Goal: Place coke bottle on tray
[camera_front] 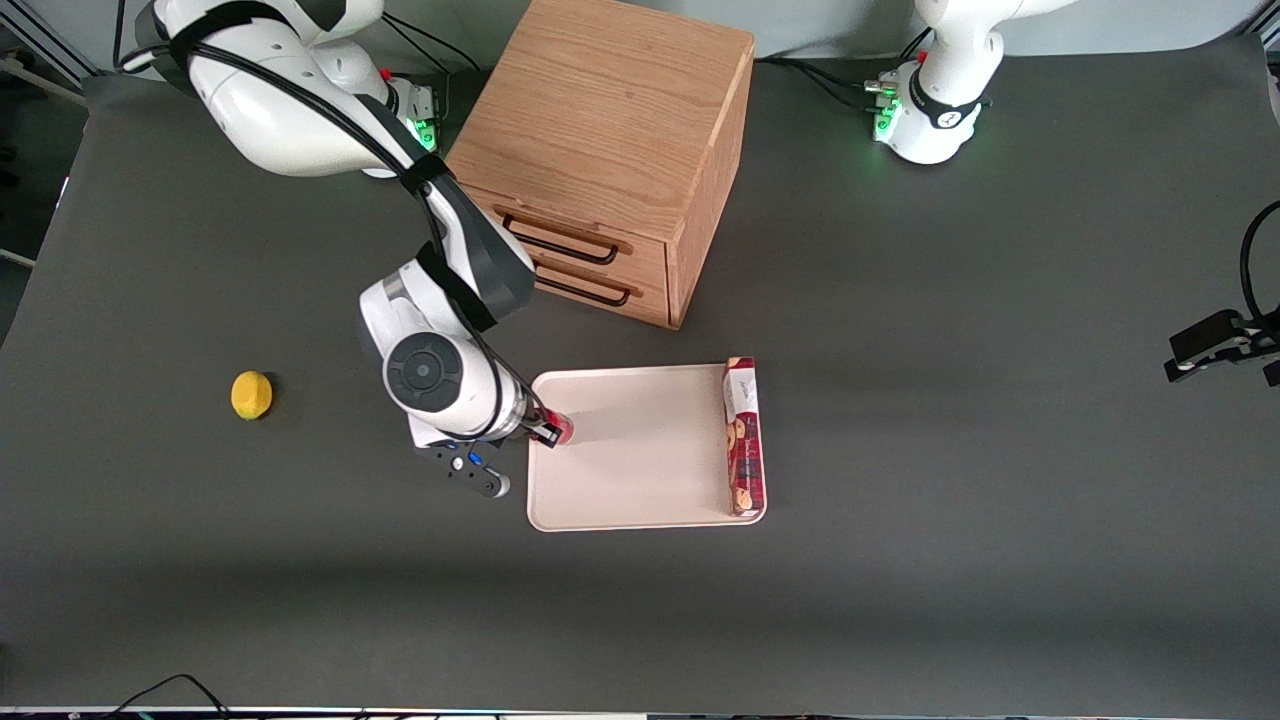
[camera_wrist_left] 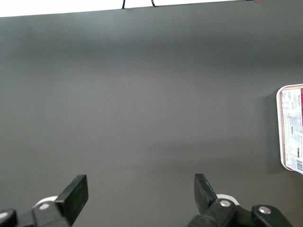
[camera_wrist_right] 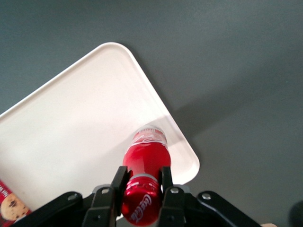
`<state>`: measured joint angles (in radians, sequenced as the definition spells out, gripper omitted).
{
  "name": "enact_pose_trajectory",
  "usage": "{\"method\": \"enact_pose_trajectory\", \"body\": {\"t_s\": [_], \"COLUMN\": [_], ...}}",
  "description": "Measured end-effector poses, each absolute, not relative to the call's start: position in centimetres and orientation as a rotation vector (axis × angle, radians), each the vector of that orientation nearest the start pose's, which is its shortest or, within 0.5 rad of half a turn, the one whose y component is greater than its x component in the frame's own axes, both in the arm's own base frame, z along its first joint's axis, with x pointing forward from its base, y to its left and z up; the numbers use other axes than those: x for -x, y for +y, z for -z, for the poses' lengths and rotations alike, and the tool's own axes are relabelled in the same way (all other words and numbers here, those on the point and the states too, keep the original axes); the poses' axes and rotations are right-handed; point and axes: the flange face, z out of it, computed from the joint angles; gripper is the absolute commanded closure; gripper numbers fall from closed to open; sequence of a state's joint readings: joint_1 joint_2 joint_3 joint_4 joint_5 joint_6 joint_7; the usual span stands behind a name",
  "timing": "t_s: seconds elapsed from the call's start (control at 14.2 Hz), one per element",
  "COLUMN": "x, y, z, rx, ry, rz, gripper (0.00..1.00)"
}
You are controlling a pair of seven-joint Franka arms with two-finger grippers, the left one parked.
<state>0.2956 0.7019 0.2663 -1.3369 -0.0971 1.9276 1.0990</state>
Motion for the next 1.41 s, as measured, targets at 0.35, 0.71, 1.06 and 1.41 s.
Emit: {"method": "enact_pose_trajectory", "body": {"t_s": [0.35,0.71,1.06,1.41], "x": [-64.3,-65.2,-64.5,-62.1], "y": [33.7,27.4,13.4,2.1], "z": [-33.1,-44.2,-53.5,-52.1], "rx": [3.003,3.032,3.152,3.223], "ry": [0.885,0.780,0.522,0.350], "rz": [-0.142,-0.028,-0.028,-0.006], "gripper": [0.00,0.00,0.00,0.00]}}
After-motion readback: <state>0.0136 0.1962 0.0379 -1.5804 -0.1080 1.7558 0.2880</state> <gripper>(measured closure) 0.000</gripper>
